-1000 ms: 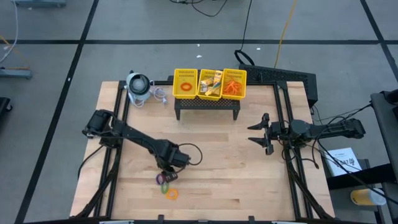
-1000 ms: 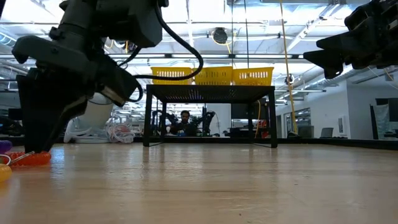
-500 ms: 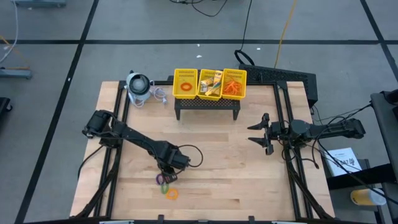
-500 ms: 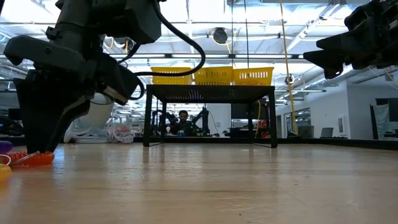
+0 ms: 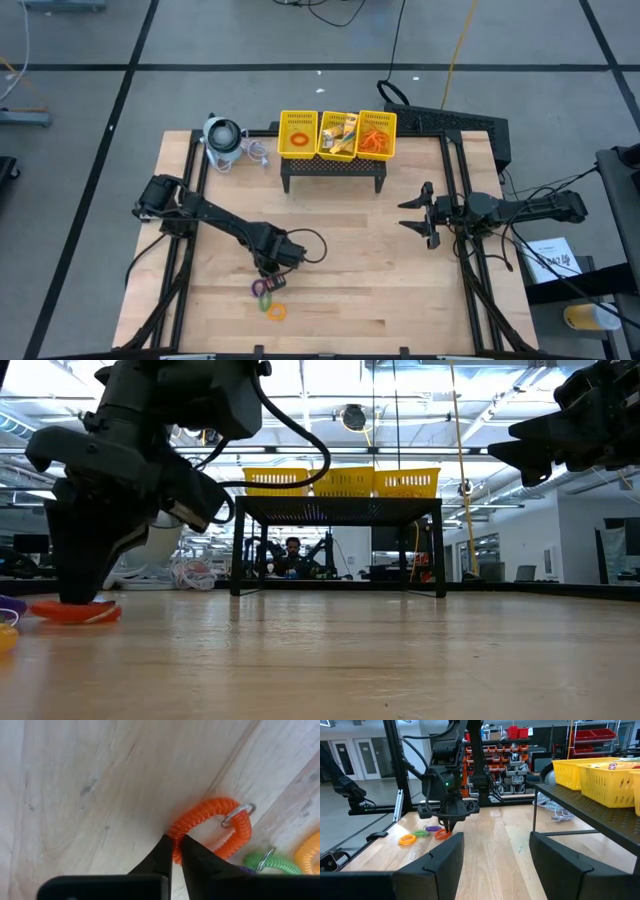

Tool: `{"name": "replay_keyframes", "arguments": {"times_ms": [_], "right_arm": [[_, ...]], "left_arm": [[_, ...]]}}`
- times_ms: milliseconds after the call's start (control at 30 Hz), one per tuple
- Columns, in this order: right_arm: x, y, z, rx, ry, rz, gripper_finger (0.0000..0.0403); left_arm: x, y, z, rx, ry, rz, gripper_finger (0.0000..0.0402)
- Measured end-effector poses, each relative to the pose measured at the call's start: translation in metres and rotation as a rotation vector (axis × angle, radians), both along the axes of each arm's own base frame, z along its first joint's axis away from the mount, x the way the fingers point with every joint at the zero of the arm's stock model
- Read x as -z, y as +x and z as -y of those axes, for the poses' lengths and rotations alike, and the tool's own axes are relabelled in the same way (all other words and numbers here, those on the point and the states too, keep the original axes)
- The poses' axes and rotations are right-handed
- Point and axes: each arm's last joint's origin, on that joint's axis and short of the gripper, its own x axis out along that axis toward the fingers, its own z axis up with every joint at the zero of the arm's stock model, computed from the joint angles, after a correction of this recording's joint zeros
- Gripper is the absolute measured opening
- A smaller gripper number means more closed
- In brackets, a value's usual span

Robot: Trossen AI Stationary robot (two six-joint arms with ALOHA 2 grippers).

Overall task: Pick & Place Office Desk Supplies
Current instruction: Put the orange spring keychain into the left yellow bin on the shelf

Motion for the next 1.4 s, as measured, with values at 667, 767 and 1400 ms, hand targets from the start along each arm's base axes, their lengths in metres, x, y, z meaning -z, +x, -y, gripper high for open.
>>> {"name": "replay_keyframes", "arguments": {"times_ms": [667, 767, 1400], "right_arm": [[0.0, 0.0, 0.0, 0.0, 0.0, 0.0, 0.0215], [0.0, 0.0, 0.0, 0.0, 0.0, 0.0, 0.0215], [0.0, 0.0, 0.0, 0.0, 0.0, 0.0, 0.0215]], "left_arm": [[-0.044, 0.021, -0.018, 0.087, 0.206, 0.461, 0.0018], [-0.047, 0.025, -0.018, 0.13, 0.217, 0.522, 0.0021], [-0.007, 0.019, -0.03, 0.162, 0.201, 1.108, 0.0007]]}}
